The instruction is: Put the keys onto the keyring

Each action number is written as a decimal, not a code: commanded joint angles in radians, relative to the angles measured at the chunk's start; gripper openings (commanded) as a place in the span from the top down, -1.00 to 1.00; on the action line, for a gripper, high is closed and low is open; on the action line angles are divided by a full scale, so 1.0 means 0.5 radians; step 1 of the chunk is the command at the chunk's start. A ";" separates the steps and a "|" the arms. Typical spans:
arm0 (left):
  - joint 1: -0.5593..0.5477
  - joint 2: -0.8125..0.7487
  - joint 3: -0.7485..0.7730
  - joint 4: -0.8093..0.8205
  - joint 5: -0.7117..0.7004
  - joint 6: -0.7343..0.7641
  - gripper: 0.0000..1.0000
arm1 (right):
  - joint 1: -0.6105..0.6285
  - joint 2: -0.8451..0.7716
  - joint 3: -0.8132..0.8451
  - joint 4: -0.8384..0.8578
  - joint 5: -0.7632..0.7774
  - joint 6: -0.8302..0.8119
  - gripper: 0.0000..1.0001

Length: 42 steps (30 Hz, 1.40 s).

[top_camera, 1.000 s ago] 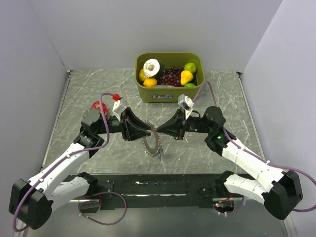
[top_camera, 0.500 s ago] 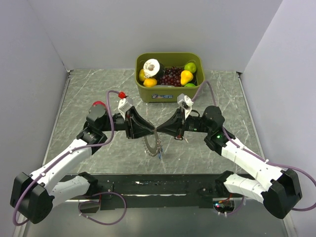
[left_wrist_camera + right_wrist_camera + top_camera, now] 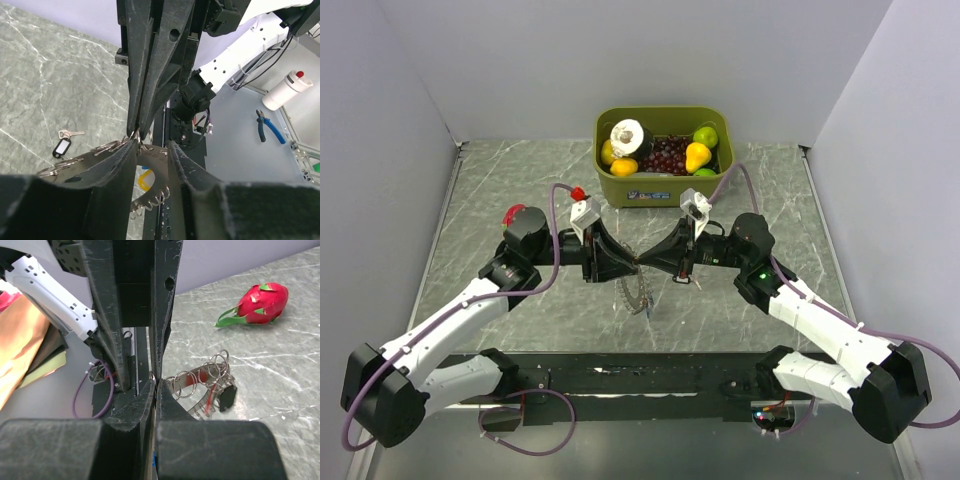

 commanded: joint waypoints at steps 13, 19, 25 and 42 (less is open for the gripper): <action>-0.007 -0.093 0.063 -0.058 -0.105 0.111 0.58 | 0.013 -0.075 0.056 0.193 -0.069 0.014 1.00; -0.007 -0.065 0.057 -0.021 -0.092 0.087 0.98 | 0.013 -0.084 0.046 0.196 -0.075 0.017 1.00; -0.007 -0.105 0.048 -0.040 -0.129 0.108 0.98 | 0.010 -0.093 0.031 0.193 -0.075 0.011 1.00; -0.004 -0.219 0.084 -0.254 -0.332 0.207 0.98 | 0.013 -0.105 -0.018 0.254 -0.045 0.048 0.34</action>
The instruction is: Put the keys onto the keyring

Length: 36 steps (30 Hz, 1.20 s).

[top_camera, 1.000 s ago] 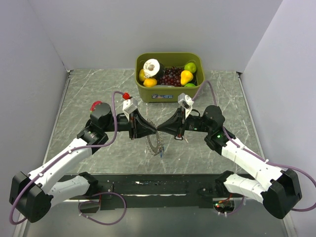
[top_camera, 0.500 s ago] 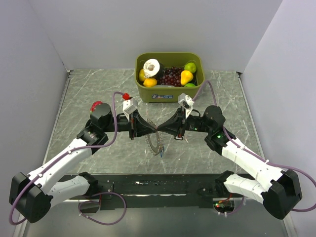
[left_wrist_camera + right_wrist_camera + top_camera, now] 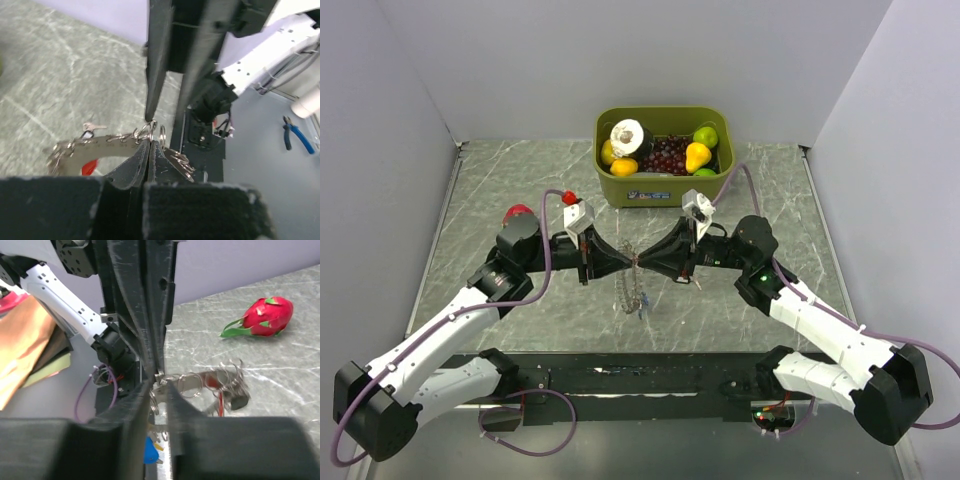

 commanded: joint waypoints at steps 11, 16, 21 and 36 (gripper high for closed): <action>-0.023 -0.025 0.086 -0.113 -0.273 0.170 0.98 | -0.002 -0.109 -0.025 0.123 0.079 -0.015 -0.43; -0.140 0.000 0.123 -0.193 -0.622 0.364 0.98 | -0.011 -0.118 -0.034 0.065 0.137 -0.052 -0.60; -0.198 0.000 0.062 -0.046 -0.767 0.483 0.98 | -0.044 -0.133 -0.059 0.028 0.159 -0.073 -0.65; -0.272 0.261 -0.015 -0.282 -1.393 0.729 0.98 | -0.140 0.041 -0.227 0.031 0.076 -0.039 -0.71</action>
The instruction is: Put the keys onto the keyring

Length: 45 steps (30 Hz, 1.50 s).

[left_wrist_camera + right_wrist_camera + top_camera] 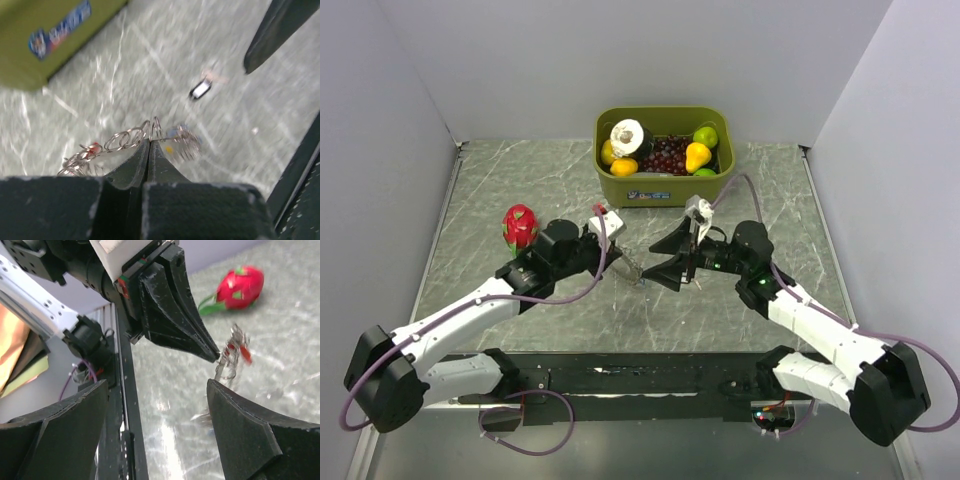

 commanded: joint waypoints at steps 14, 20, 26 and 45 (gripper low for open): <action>-0.022 0.697 -0.126 0.664 0.261 0.044 0.98 | -0.035 0.110 -0.146 -0.018 0.044 -0.066 -0.86; -0.022 0.513 -0.337 0.900 0.206 0.114 0.98 | -0.075 0.052 -0.195 -0.028 0.111 -0.085 -0.90; -0.022 0.234 -0.653 1.137 0.313 0.224 0.98 | -0.115 0.079 -0.207 0.012 0.053 -0.072 -0.90; -0.022 -0.365 -1.167 1.465 0.323 0.360 0.98 | -0.130 0.046 -0.115 -0.468 0.558 -0.125 -0.95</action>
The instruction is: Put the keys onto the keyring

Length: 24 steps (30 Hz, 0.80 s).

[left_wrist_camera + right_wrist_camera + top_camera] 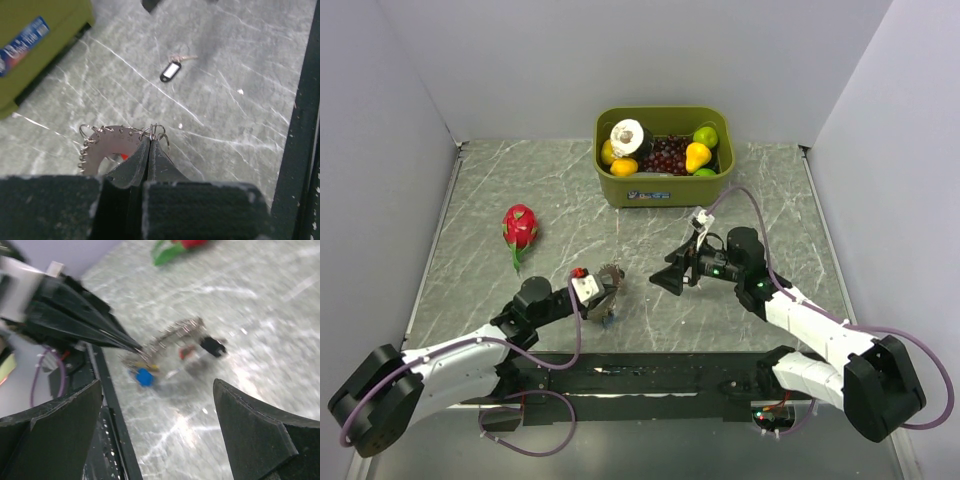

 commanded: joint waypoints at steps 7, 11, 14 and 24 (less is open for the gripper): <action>-0.004 -0.030 0.092 0.117 -0.017 -0.024 0.98 | -0.018 -0.057 0.194 -0.743 1.058 0.079 -0.99; -0.007 0.016 0.101 0.141 0.001 -0.024 0.98 | -0.018 0.072 0.265 -0.933 1.295 0.189 -0.97; -0.007 0.059 0.116 0.135 0.029 -0.024 0.98 | -0.018 0.188 0.329 -1.044 1.402 0.303 -0.89; -0.007 0.041 0.083 0.212 -0.002 0.022 0.98 | -0.193 0.376 0.290 -0.998 1.228 0.545 -0.35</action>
